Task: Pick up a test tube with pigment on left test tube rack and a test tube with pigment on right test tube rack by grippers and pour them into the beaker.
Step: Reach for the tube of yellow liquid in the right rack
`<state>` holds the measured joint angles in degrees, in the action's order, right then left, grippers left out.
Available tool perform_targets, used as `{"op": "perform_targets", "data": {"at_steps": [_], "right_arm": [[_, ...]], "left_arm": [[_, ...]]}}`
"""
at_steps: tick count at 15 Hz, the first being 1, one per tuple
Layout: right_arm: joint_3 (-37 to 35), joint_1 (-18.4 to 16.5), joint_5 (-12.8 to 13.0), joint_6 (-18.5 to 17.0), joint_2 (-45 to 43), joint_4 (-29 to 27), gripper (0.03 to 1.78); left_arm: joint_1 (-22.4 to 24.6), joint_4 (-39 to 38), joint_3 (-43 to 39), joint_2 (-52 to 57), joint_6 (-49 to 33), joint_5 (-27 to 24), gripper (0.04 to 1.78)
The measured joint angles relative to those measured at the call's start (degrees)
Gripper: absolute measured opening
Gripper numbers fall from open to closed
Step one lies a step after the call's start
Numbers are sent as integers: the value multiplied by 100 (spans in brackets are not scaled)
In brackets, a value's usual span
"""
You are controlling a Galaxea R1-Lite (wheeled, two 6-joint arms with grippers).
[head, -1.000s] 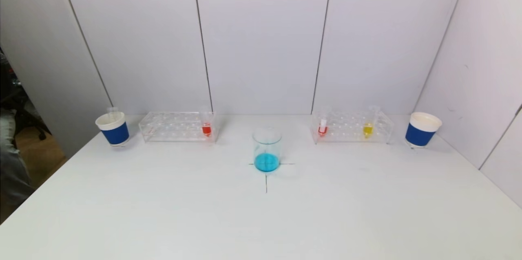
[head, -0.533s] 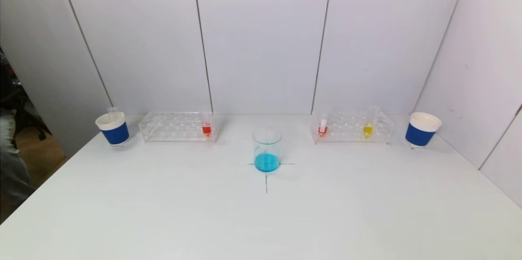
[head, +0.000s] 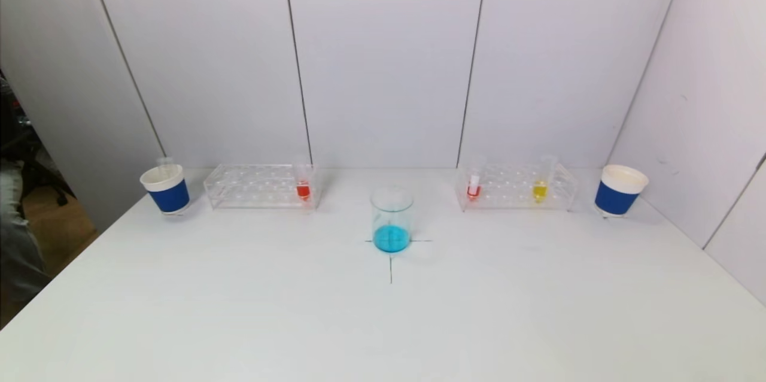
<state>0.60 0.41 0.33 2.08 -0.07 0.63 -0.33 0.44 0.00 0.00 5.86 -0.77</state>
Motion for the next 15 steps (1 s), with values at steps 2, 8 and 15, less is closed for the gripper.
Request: {"op": "perform_targets", "data": {"at_steps": [2, 8, 15], "right_arm": [[146, 0, -15, 66, 0, -63, 177], [1158, 0, -101, 234, 255, -634, 177], [1701, 138, -126, 391, 2328, 759, 177]], "left_arm": [[0, 0, 0, 0, 2, 0, 176], [-5, 0, 0, 0, 0, -2, 176], [0, 0, 0, -2, 0, 0, 176]]}}
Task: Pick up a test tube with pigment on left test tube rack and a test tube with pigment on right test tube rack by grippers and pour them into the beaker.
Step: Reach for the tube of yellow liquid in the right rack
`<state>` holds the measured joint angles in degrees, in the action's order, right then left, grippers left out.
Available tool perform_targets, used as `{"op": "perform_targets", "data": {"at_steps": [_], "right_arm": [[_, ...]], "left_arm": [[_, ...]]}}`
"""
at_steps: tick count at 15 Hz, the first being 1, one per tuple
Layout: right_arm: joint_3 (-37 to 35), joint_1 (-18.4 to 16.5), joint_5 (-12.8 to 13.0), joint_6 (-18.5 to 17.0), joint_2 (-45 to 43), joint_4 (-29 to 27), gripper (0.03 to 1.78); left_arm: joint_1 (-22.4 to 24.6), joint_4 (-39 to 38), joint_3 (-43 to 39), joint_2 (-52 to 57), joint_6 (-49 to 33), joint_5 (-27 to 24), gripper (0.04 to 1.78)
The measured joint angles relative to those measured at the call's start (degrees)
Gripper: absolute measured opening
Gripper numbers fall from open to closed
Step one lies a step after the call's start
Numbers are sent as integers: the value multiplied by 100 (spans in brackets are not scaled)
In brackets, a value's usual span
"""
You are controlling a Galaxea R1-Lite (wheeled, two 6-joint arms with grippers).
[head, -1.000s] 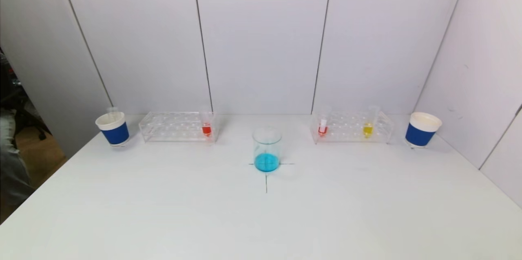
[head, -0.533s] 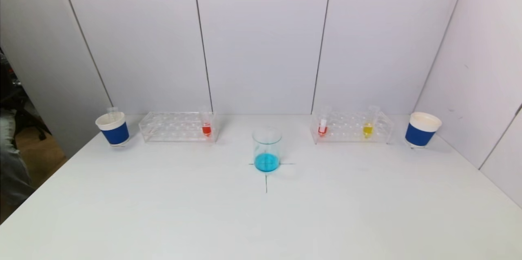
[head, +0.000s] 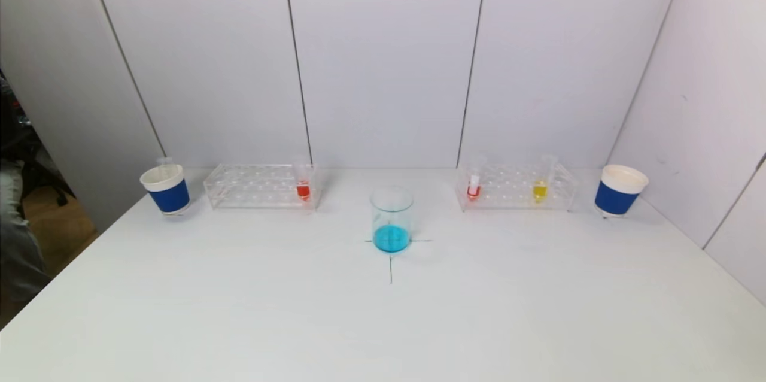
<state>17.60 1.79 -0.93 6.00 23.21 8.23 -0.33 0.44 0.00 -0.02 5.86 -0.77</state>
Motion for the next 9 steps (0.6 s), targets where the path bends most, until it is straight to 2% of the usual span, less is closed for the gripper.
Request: {"op": "perform_targets", "data": {"at_steps": [9], "right_arm": [[15, 21, 49, -94, 3789, 3221, 177]], "left_arm": [[0, 0, 0, 0, 0, 0, 176]]}}
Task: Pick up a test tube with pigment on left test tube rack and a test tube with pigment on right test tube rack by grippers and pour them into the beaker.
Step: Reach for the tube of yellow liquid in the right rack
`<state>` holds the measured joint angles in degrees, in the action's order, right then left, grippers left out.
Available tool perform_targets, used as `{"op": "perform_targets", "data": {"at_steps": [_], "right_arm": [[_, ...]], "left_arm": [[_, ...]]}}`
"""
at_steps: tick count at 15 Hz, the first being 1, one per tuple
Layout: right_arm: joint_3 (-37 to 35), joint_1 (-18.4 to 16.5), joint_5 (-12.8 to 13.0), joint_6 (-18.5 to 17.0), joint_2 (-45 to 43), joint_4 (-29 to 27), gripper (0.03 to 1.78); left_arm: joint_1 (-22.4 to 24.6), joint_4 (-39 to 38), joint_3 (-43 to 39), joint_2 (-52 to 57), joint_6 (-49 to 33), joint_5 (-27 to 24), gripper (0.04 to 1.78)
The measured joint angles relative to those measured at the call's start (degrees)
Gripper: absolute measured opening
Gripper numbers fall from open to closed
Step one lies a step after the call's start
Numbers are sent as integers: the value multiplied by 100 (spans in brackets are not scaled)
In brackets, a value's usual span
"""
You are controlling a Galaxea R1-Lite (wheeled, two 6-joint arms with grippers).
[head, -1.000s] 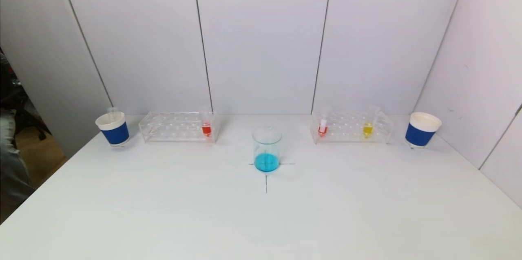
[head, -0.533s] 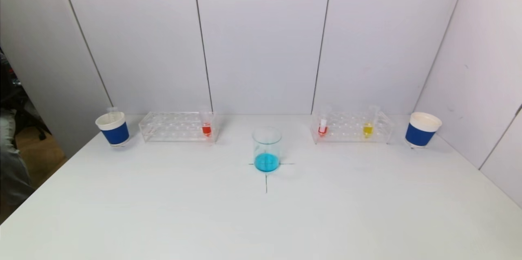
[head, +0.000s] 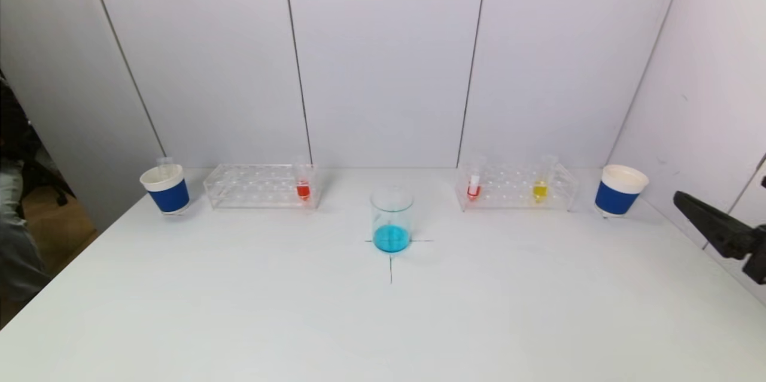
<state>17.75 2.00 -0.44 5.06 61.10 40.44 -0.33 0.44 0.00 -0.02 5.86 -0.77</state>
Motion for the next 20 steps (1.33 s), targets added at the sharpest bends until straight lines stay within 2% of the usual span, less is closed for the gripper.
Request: {"op": "perform_targets", "data": {"at_steps": [3, 11, 14, 20], "right_arm": [[-17, 0, 60, -137, 1268, 1182, 177], [90, 9, 423, -346, 4551, 4315, 177], [499, 26, 542, -806, 5370, 4664, 177], [1093, 89, 551, -856, 6133, 4674, 177]], "left_arm": [[0, 0, 0, 0, -2, -5, 176], [0, 0, 0, -2, 2, 0, 176], [0, 0, 0, -2, -2, -2, 176], [0, 0, 0, -5, 0, -2, 176]]}}
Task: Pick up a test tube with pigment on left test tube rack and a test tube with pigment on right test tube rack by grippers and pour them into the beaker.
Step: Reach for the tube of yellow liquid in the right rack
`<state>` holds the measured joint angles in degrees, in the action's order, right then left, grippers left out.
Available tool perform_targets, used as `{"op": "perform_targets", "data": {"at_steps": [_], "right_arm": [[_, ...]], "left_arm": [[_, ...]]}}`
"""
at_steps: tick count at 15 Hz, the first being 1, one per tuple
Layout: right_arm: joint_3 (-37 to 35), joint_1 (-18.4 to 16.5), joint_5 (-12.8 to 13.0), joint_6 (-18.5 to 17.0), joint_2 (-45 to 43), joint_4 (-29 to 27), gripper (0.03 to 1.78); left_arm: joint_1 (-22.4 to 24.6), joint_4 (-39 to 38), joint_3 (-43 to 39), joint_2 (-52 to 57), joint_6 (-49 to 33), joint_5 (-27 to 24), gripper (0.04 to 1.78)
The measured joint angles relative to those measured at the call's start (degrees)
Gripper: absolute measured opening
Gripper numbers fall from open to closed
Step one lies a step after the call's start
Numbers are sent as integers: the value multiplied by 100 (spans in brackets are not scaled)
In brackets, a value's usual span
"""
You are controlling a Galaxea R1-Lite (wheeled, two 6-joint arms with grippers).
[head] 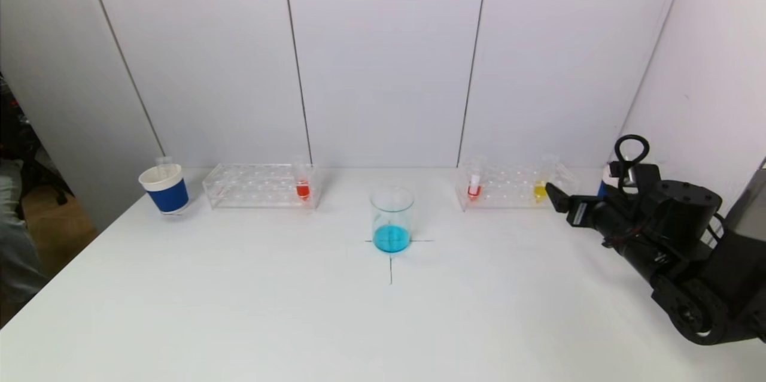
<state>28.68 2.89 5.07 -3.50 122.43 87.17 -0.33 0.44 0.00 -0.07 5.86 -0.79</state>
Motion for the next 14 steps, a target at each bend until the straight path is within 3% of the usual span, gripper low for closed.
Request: {"op": "perform_targets", "data": {"at_steps": [14], "right_arm": [[1153, -5, 96, 23, 861, -2, 177]], "left_arm": [[-2, 0, 0, -2, 0, 0, 176]]}}
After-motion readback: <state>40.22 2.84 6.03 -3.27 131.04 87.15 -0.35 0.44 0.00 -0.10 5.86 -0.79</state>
